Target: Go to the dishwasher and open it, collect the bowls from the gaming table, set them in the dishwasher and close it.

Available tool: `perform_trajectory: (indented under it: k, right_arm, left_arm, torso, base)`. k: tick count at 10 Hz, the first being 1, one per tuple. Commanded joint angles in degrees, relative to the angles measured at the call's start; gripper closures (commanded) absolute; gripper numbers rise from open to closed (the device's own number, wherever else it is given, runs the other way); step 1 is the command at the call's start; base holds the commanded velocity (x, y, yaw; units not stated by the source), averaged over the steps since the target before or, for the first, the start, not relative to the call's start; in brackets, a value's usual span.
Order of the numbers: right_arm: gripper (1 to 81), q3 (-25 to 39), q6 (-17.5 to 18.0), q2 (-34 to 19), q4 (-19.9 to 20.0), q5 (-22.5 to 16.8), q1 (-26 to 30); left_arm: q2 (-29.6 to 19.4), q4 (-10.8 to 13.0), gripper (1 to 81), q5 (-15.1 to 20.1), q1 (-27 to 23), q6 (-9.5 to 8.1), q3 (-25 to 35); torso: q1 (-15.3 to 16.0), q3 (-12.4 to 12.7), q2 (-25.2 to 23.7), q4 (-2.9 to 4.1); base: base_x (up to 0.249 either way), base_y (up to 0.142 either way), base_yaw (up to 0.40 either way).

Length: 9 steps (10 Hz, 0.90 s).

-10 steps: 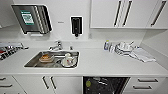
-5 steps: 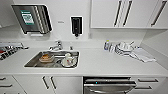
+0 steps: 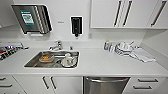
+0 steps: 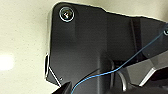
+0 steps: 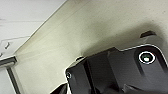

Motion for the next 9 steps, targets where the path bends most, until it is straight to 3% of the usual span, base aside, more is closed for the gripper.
perform_trajectory:
  k: [1,2,5,9]
  right_arm:
    - [1.0,-7.7,-17.5,6.7,-3.2,-2.7,-4.9]
    - [1.0,-9.4,-19.1,8.1,-3.2,-0.7,-7.1]
    - [1.0,-9.7,-25.7,10.1,-3.3,14.0,-13.8]
    - [1.0,-9.9,-25.8,10.4,-3.1,14.7,-16.5]
  left_arm:
    - [-1.1,0.3,1.0,2.5,-1.1,0.56,-0.3]
    - [-1.1,0.4,1.0,2.5,-1.3,0.64,-0.3]
    - [-1.3,0.4,1.0,2.3,-1.4,2.58,-0.3]
    - [-0.9,0.4,1.0,2.6,-1.6,2.58,-0.3]
  torso:
    - [0.0,0.0,0.0,0.00]
    - [0.0,0.0,0.0,0.00]
    - [0.0,0.0,0.0,0.00]
    - [0.0,0.1,0.0,0.00]
  base:
    - [0.000,0.000,0.000]
    - [0.000,0.000,0.000]
    - [0.000,0.000,0.000]
    - [0.000,0.000,0.000]
